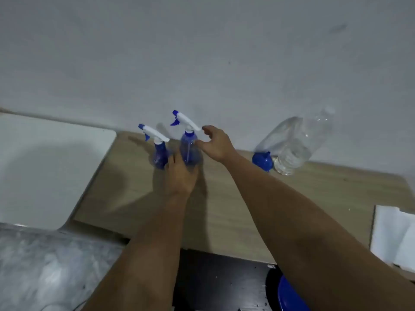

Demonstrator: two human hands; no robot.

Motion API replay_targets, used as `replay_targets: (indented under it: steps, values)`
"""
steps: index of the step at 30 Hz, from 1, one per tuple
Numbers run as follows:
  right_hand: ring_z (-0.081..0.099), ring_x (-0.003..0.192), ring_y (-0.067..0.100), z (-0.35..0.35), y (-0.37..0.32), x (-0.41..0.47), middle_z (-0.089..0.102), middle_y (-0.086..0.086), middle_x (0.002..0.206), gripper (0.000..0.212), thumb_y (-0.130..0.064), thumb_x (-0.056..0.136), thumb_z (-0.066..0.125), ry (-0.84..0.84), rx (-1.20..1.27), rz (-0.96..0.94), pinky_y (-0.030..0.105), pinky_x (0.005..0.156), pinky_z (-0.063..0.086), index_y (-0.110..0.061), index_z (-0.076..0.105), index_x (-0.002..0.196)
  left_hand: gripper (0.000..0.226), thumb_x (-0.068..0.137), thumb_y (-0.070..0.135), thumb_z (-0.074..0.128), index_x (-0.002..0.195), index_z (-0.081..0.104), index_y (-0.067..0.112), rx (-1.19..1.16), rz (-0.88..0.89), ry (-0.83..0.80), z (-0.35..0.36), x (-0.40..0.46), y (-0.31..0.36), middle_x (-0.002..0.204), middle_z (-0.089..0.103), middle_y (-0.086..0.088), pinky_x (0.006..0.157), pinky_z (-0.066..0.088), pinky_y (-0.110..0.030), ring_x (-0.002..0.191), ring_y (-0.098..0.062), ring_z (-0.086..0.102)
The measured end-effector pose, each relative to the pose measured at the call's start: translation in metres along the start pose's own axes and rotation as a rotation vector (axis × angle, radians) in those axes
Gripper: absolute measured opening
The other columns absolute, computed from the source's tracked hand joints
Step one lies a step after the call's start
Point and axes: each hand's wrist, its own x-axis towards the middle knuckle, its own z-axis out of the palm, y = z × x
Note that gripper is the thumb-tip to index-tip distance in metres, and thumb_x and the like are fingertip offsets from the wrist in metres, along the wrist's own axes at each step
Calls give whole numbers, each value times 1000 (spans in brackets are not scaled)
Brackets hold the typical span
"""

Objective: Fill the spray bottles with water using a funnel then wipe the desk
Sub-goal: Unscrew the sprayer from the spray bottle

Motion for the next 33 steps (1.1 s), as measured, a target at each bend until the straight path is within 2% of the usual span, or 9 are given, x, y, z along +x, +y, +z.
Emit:
replay_targets:
  steps: [7, 12, 15, 19, 21, 24, 26, 29, 33]
  values:
    - [66, 99, 21, 39, 6, 31, 70, -1, 109, 37, -24, 92, 78, 0, 154, -30, 30, 83, 49, -13, 67, 125, 59, 87, 40, 64, 140, 44, 24, -277, -114, -64, 36, 32, -15, 133, 58, -1, 101, 51, -48, 122, -22, 57]
    - [66, 97, 20, 31, 11, 20, 73, 2, 107, 29, -23, 95, 74, 45, 143, -61, 27, 81, 50, -11, 68, 121, 65, 86, 19, 71, 144, 41, 18, -320, -37, -63, 34, 31, -7, 140, 54, -3, 107, 46, -39, 127, -20, 52]
    - [68, 94, 18, 13, 20, -6, 73, -1, 102, 25, -23, 95, 75, 38, 158, -64, 22, 76, 49, -12, 69, 117, 63, 81, 14, 76, 137, 46, 19, -361, -22, -125, 24, 18, 9, 129, 60, 0, 95, 51, -35, 115, -18, 60]
    - [70, 91, 20, -14, 39, -56, 75, 1, 97, 23, -25, 91, 77, 99, 180, -38, 39, 82, 57, -15, 68, 109, 43, 84, 12, 75, 121, 55, 16, -420, 11, -244, 17, -23, 42, 100, 62, 11, 74, 43, -15, 96, -14, 62]
    - [69, 88, 15, -27, 48, -87, 73, -4, 93, 27, -27, 89, 80, 152, 201, -33, 34, 80, 56, -17, 64, 109, 42, 80, 23, 79, 112, 52, 26, -484, -3, -302, 21, -51, 57, 98, 63, 18, 75, 50, -22, 100, -18, 67]
    - [62, 73, 1, -44, 67, -134, 65, -14, 84, 30, -24, 88, 82, 250, 202, -15, 20, 65, 48, -24, 54, 101, 62, 64, 50, 76, 118, 54, 27, -516, 5, -385, 46, -89, 63, 112, 68, 8, 87, 55, -39, 102, -18, 67]
    - [57, 67, 0, -51, 83, -162, 61, -15, 80, 36, -22, 87, 83, 293, 198, 21, 19, 63, 44, -31, 49, 91, 59, 67, 47, 78, 118, 55, 30, -546, -6, -457, 57, -115, 67, 112, 69, 8, 90, 56, -43, 103, -18, 68]
    - [59, 70, 4, -55, 105, -197, 65, -7, 81, 35, -23, 85, 87, 305, 248, 64, 23, 67, 48, -23, 52, 89, 47, 79, 24, 82, 117, 55, 23, -505, 12, -510, 58, -147, 75, 104, 67, 12, 79, 50, -23, 96, -12, 66]
    - [65, 84, 32, -52, 116, -217, 68, 13, 90, 31, -19, 85, 85, 291, 358, 35, 46, 77, 54, -10, 57, 93, 34, 83, 20, 78, 107, 56, 29, -389, 74, -473, 55, -162, 77, 90, 59, 17, 74, 49, -26, 86, -11, 63]
